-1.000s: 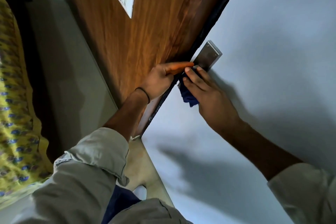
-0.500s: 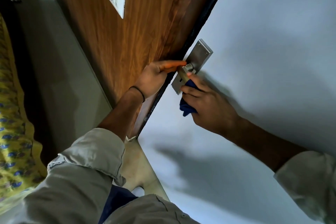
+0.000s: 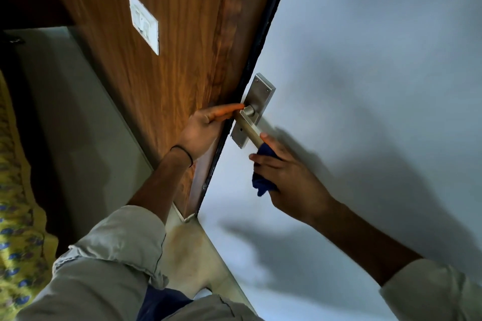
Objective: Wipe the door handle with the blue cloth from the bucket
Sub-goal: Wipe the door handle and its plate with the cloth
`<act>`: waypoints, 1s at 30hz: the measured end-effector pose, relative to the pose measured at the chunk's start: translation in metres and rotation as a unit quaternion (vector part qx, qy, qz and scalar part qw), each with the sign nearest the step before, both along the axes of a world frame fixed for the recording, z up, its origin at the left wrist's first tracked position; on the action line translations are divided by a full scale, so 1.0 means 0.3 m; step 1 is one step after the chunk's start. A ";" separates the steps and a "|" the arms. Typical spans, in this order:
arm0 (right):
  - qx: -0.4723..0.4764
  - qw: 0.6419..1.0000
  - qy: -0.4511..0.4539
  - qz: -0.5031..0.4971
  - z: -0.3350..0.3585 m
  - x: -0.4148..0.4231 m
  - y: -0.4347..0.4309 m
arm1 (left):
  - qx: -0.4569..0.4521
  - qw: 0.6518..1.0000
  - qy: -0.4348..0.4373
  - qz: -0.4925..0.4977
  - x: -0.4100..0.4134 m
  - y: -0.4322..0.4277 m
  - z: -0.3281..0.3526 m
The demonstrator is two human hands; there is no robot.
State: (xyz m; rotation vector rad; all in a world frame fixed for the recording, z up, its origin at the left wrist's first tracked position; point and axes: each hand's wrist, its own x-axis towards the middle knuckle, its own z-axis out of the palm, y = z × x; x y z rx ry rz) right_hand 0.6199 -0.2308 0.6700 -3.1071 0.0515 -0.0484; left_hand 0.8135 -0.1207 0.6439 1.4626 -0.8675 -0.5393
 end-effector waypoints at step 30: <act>-0.260 0.960 0.034 0.096 0.025 0.192 -0.012 | 0.064 0.995 0.050 -0.050 0.066 0.005 0.032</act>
